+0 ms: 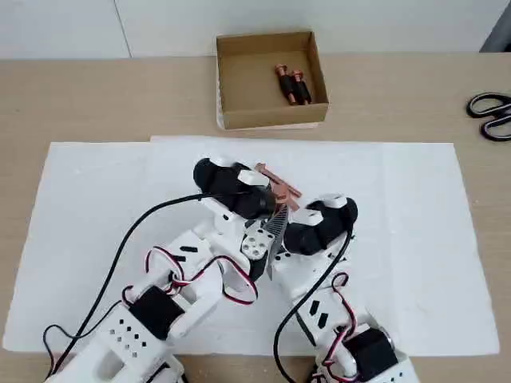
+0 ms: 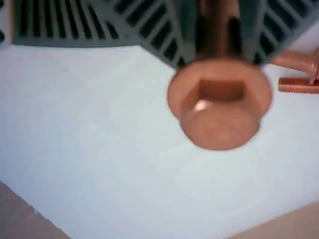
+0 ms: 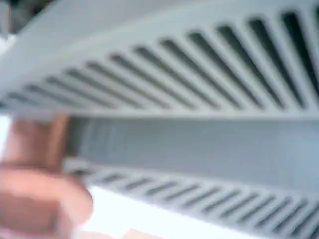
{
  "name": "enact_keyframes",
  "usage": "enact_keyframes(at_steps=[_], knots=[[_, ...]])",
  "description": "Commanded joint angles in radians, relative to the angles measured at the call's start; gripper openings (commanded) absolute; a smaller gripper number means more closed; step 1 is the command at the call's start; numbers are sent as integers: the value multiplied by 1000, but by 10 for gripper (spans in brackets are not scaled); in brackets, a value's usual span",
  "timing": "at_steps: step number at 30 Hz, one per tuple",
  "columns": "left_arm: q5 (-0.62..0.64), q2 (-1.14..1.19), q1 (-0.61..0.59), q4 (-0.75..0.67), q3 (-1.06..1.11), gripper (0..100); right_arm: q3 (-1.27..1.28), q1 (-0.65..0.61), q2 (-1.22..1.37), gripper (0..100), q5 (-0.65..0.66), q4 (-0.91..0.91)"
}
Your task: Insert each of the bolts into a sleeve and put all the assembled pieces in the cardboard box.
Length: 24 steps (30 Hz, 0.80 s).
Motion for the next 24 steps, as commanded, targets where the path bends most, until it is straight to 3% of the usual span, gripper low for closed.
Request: enact_keyframes(at_steps=[1,11,18,24], knots=[[-11,-12,-9,21,-7,6,-15,-1,-10,4,-6,-28],[-11,-12,-3,20,-7,9,-15,-1,-10,4,-6,-28],[-9,-14,-3,21,-8,195,-15,-1,-10,4,-6,-28],[-9,-14,-9,127,-79,214,-15,-1,-10,4,-6,-28]])
